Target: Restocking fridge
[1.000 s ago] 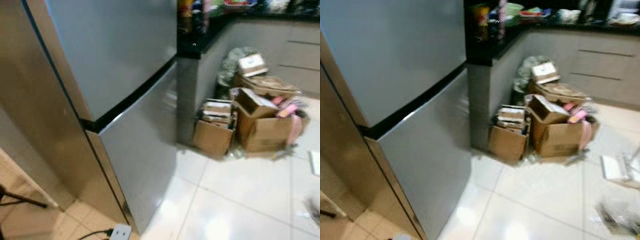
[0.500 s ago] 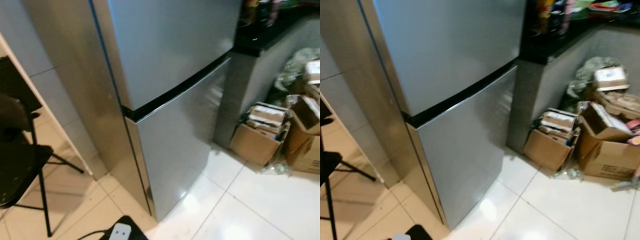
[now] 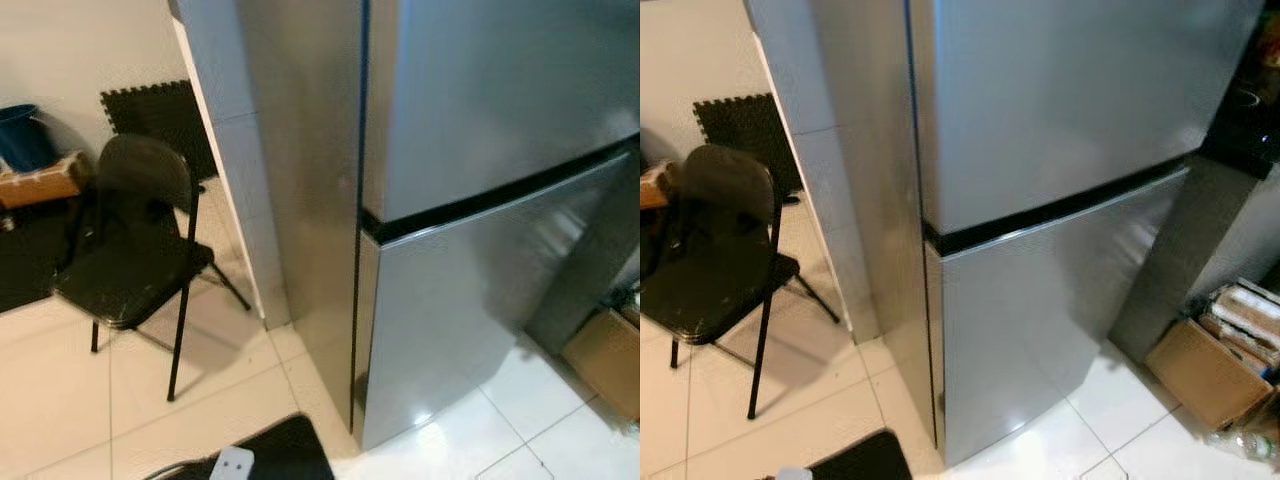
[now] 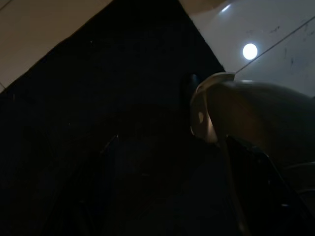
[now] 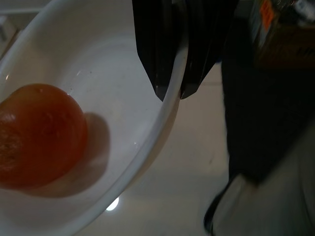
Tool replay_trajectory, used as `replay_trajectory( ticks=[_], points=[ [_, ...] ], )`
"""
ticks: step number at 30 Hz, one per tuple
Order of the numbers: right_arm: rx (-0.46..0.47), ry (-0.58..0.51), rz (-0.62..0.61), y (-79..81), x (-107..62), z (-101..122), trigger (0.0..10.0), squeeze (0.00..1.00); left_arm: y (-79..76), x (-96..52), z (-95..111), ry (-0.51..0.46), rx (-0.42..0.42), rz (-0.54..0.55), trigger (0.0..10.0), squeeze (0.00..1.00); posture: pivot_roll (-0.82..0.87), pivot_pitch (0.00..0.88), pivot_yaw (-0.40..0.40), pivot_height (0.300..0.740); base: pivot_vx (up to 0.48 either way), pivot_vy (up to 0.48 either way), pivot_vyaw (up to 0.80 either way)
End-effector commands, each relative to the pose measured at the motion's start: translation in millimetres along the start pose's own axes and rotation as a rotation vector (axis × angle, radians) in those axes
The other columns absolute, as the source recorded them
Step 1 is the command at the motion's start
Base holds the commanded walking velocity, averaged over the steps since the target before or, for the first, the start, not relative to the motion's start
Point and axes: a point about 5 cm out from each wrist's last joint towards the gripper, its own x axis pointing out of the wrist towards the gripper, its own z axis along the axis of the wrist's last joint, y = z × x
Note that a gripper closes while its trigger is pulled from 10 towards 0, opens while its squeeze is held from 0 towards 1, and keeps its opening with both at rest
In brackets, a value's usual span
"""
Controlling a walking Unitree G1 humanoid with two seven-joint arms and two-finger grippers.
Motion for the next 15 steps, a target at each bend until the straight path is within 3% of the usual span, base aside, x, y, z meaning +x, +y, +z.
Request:
replay_trajectory(
  ticks=[1, 8, 15],
  points=[
    [0.001, 0.019, 0.000, 2.5, -0.1, -5.9, 10.0, 0.00, -8.7, -0.5, -12.0, 0.048, 0.021, -0.039, 10.0, 0.00, 0.02, 0.000, -0.021, 0.740, 0.000, -0.450, 0.00],
    [-0.007, 0.015, 0.007, 2.9, -0.2, -6.3, 10.0, 0.00, -9.7, -0.5, -12.4, 0.040, 0.003, -0.038, 10.0, 0.00, 0.02, 0.000, -0.022, 0.740, 0.000, -0.469, 0.00],
    [-0.030, 0.019, 0.010, 2.9, -0.3, -7.1, 10.0, 0.00, -5.8, -0.3, -8.0, 0.013, -0.049, -0.012, 10.0, 0.00, 0.02, 0.000, -0.024, 0.740, 0.000, 0.000, 0.00]
  ],
)
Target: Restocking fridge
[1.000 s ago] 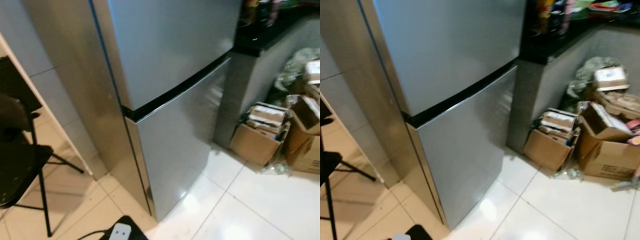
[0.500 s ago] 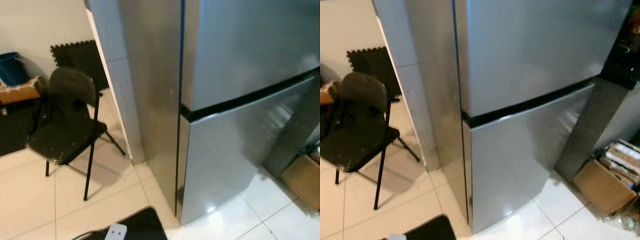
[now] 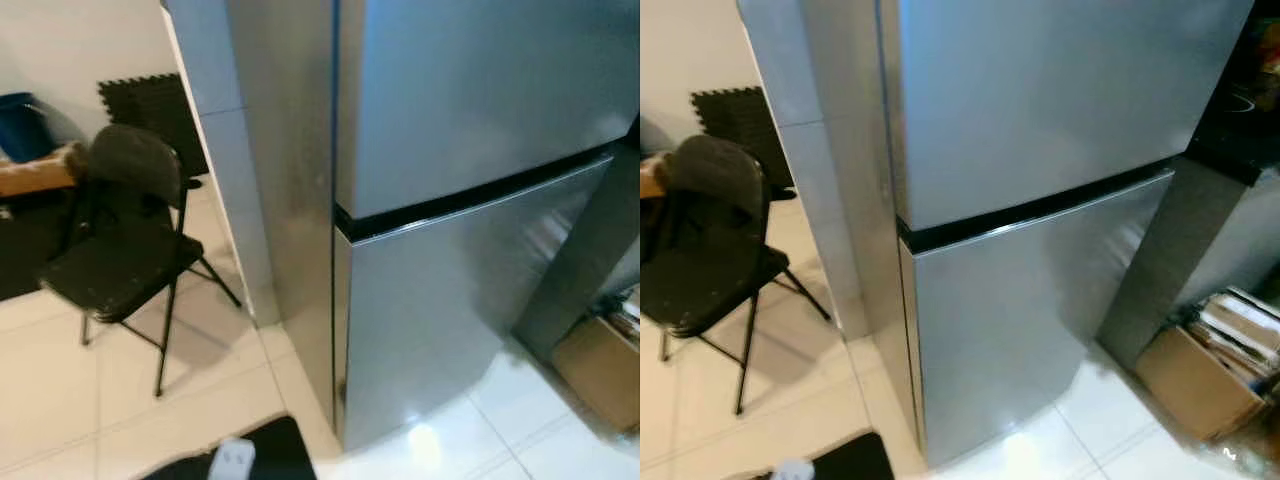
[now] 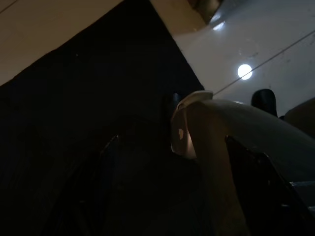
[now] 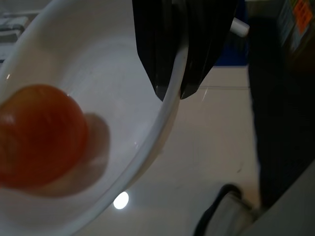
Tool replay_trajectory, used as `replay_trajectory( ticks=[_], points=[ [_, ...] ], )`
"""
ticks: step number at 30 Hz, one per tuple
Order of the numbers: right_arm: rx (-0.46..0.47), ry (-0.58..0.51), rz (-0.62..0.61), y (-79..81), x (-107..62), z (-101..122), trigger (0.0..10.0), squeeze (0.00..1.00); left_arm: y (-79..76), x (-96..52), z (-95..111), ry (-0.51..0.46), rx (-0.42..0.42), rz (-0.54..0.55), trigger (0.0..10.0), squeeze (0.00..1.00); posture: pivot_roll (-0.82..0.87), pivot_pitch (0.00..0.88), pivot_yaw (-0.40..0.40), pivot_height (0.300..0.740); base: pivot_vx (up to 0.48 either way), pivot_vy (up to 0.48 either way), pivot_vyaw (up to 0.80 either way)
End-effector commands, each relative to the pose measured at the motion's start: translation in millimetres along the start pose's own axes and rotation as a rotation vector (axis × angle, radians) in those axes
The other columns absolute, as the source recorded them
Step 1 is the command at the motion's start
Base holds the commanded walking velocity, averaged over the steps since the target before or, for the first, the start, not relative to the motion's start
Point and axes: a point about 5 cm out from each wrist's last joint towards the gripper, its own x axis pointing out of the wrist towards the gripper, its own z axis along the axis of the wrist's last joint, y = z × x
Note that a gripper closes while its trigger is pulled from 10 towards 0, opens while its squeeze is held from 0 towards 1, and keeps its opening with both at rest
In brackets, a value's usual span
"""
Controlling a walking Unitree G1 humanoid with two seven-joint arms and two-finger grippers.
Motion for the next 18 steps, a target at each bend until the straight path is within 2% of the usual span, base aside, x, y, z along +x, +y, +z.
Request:
replay_trajectory(
  ticks=[1, 5, 8, 11, 12, 14, 15, 18],
  points=[
    [-0.008, 0.002, 0.013, 6.0, 0.4, -1.3, 10.0, 0.00, -6.1, -0.6, -10.4, 0.044, -0.004, -0.024, 10.0, 0.00, 0.02, 0.000, -0.024, 0.740, 0.000, 0.000, 0.00],
    [-0.012, 0.003, 0.015, 6.1, 0.4, -1.5, 10.0, 0.00, -4.0, -0.9, -9.6, 0.037, -0.020, -0.015, 10.0, 0.00, 0.02, 0.000, -0.024, 0.740, 0.000, 0.000, 0.00],
    [-0.014, 0.003, 0.015, 6.2, 0.4, -1.6, 10.0, 0.00, 0.9, -1.5, -7.5, 0.018, -0.061, 0.008, 10.0, 0.00, 0.02, 0.000, -0.025, 0.740, 0.000, 0.000, 0.00],
    [-0.012, 0.004, 0.014, 6.3, 0.4, -2.1, 10.0, 0.00, 21.4, -4.6, 3.4, -0.056, -0.167, 0.107, 10.0, 0.00, 0.02, 0.000, -0.024, 0.740, 0.000, 0.000, 0.00],
    [-0.012, 0.004, 0.014, 6.3, 0.4, -2.1, 10.0, 0.00, 21.4, -4.6, 3.4, -0.056, -0.167, 0.107, 10.0, 0.00, 0.02, 0.000, -0.024, 0.740, 0.000, 0.000, 0.00],
    [-0.010, 0.004, 0.015, 6.4, 0.4, -2.3, 10.0, 0.00, 34.3, -7.2, 11.8, -0.113, -0.237, 0.155, 10.0, 0.00, 0.02, 0.000, -0.023, 0.740, 0.000, 0.000, 0.00],
    [-0.008, 0.005, 0.015, 6.4, 0.4, -2.8, 10.0, 0.00, 48.3, -10.7, 27.9, -0.212, -0.299, 0.162, 10.0, 0.01, 0.02, 0.000, -0.027, 0.740, 0.000, 0.000, 0.00],
    [-0.008, 0.005, 0.015, 6.5, 0.4, -3.0, 10.0, 0.00, 52.5, -12.0, 33.5, -0.246, -0.314, 0.159, 10.0, 0.01, 0.02, 0.000, -0.027, 0.740, 0.000, 0.000, 0.00]
  ],
)
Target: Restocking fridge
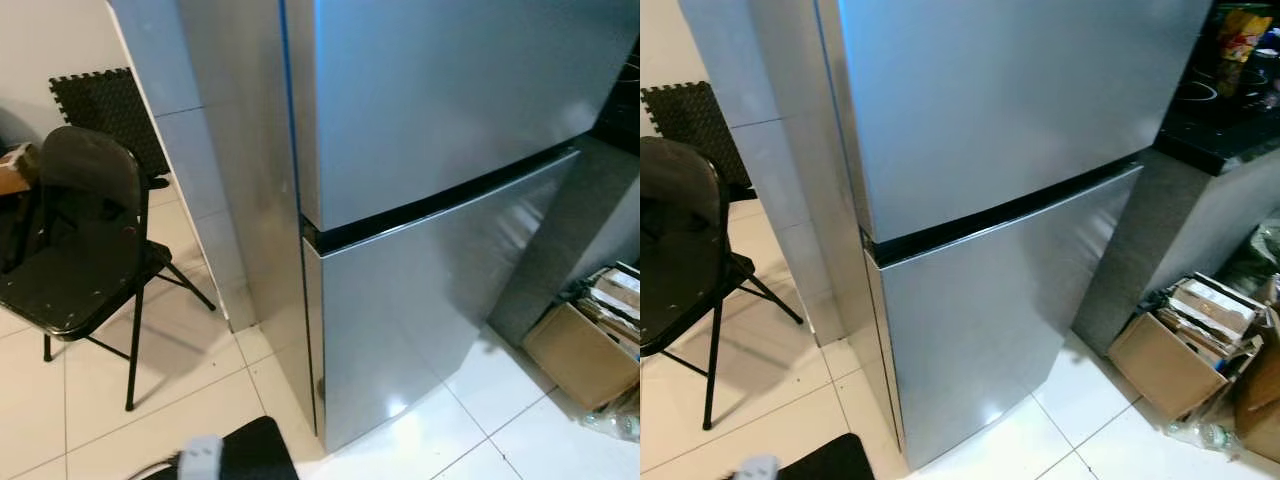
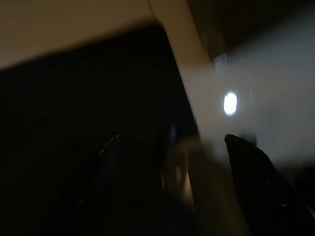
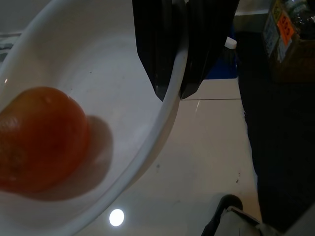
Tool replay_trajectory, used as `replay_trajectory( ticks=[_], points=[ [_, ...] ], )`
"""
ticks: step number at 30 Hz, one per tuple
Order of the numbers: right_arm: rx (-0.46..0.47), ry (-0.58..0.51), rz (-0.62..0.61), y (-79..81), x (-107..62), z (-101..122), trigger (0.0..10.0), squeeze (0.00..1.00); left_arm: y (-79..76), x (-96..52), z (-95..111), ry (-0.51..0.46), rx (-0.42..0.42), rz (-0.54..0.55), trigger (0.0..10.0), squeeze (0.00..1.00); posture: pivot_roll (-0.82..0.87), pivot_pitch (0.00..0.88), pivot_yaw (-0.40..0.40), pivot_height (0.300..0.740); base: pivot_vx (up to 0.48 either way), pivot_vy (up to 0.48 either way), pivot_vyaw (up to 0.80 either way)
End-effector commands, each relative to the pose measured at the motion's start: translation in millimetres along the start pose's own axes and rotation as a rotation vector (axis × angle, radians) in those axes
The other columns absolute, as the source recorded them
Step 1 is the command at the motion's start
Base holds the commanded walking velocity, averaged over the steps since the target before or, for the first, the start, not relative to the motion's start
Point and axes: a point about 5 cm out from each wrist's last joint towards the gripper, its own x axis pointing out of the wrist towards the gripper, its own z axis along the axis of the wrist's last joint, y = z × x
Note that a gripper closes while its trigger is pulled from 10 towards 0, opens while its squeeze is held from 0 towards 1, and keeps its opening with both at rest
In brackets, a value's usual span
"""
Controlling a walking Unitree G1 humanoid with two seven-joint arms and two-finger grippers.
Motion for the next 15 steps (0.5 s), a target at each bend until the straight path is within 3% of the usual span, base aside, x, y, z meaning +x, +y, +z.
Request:
replay_trajectory(
  ticks=[1, 3, 4, 6, 8, 11, 14, 15],
  points=[
    [0.001, 0.000, -0.002, 0.2, 0.0, -0.8, 10.0, 0.00, 6.0, -0.1, 11.6, -0.063, -0.048, -0.018, 10.0, 1.00, 0.02, 0.000, -0.029, 0.740, 0.000, 0.000, 0.00],
    [0.006, 0.001, -0.002, 0.2, -0.1, -1.3, 10.0, 0.00, 8.6, 1.6, 37.5, -0.173, -0.107, -0.112, 10.0, 1.00, 0.02, 0.000, -0.029, 0.740, 0.000, 0.000, 0.00],
    [0.006, 0.001, -0.002, 0.2, -0.1, -1.3, 10.0, 0.00, 8.6, 1.6, 37.5, -0.173, -0.107, -0.112, 10.0, 1.00, 0.02, 0.000, -0.029, 0.740, 0.000, 0.000, 0.00],
    [0.010, 0.002, -0.003, 0.0, -0.1, -1.9, 10.0, 0.00, 8.7, 1.6, 62.5, -0.265, -0.125, -0.228, 10.0, 1.00, 0.02, 0.000, -0.030, 0.740, 0.000, 0.000, 0.00],
    [0.012, 0.003, -0.003, -0.1, -0.2, -2.4, 10.0, 0.00, 8.2, 1.1, 74.3, -0.306, -0.127, -0.282, 10.0, 1.00, 0.02, 0.000, -0.030, 0.740, 0.000, 0.000, 0.00],
    [0.015, 0.006, -0.003, -0.4, -0.3, -3.7, 10.0, 0.00, -3.7, -3.1, 111.5, -0.433, -0.085, -0.523, 10.0, 1.00, 0.02, 0.000, -0.033, 0.740, 0.000, 0.000, 0.00],
    [0.020, 0.008, -0.001, -0.5, -0.4, -4.4, 10.0, 0.00, -9.8, -6.0, 129.9, -0.493, -0.032, -0.602, 10.0, 1.00, 0.02, 0.000, -0.037, 0.740, 0.000, 0.000, 0.00],
    [0.022, 0.011, 0.005, -0.1, -0.4, -5.4, 10.0, 0.00, -23.4, -10.3, 154.0, -0.563, 0.080, -0.704, 10.0, 1.00, 0.02, 0.000, -0.038, 0.740, 0.000, 0.000, 0.00]
  ],
)
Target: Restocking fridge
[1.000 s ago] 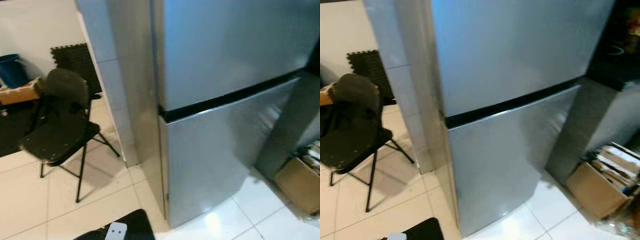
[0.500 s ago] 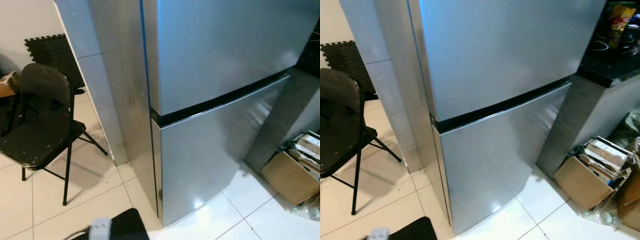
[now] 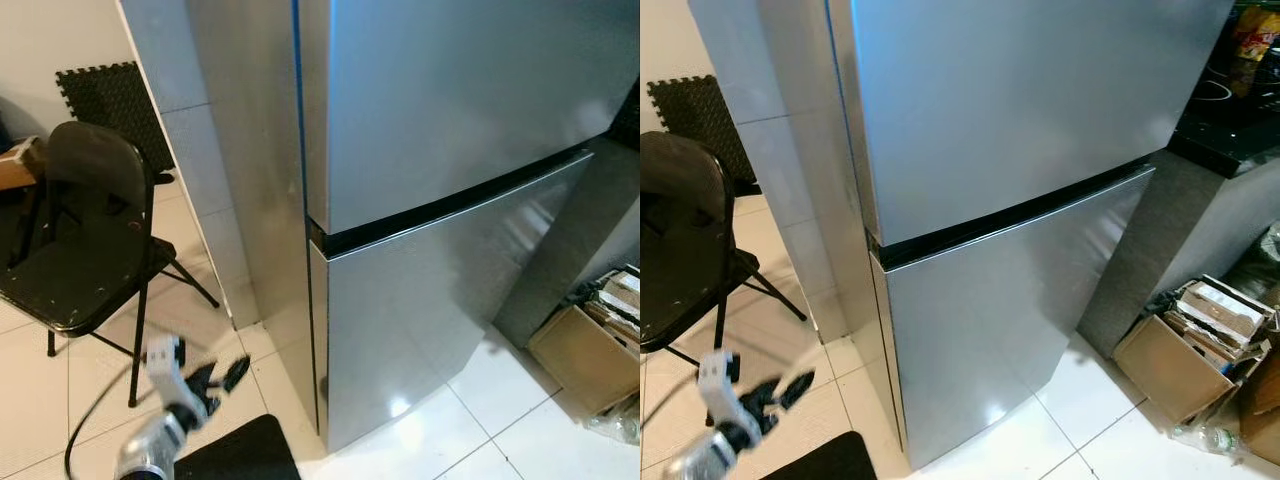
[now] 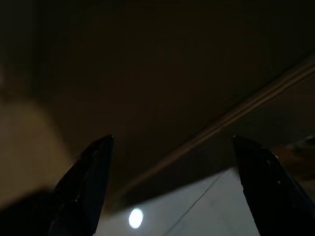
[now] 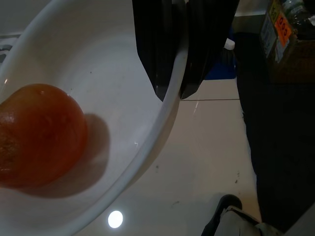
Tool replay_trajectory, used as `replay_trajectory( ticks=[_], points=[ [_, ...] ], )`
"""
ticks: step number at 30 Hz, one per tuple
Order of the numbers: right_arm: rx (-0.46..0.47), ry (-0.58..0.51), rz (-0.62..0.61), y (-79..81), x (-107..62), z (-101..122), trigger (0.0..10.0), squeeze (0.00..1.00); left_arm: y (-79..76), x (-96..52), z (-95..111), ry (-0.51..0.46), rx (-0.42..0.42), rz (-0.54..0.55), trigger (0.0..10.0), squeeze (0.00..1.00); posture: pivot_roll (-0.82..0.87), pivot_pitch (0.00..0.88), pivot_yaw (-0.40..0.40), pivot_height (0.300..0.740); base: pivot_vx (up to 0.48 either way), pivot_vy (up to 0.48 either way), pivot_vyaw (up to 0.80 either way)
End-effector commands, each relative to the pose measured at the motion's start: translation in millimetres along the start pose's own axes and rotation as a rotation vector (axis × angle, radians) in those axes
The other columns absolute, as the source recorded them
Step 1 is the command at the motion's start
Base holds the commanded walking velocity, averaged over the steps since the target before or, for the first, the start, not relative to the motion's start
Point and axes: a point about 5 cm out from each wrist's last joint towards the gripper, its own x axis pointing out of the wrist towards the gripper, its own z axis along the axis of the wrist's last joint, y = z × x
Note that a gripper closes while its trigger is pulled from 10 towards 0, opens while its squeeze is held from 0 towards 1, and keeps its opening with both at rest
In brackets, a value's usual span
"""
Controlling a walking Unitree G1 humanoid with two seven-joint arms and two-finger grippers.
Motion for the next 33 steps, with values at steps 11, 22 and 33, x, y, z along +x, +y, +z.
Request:
replay_trajectory(
  ticks=[11, 22, 33],
  points=[
    [0.016, 0.004, 0.001, -2.0, -0.3, -1.2, 10.0, 0.00, -45.7, 45.5, 69.1, -0.127, 0.330, -0.425, 10.0, 0.00, 0.01, 0.000, -0.036, 0.740, 0.000, 0.000, 0.00],
    [0.026, -0.003, 0.003, -2.3, -0.1, 2.9, 10.0, 0.00, -75.8, 61.3, 94.0, -0.209, 0.460, -0.541, 10.0, 0.00, 0.01, 0.000, -0.028, 0.740, 0.000, 0.000, 0.00],
    [0.029, 0.000, 0.004, -1.1, -0.1, 0.2, 10.0, 0.00, -103.7, 65.1, 81.0, -0.151, 0.398, -0.714, 10.0, 0.00, 0.01, 0.000, -0.028, 0.740, 0.000, 0.000, 0.00]
  ],
)
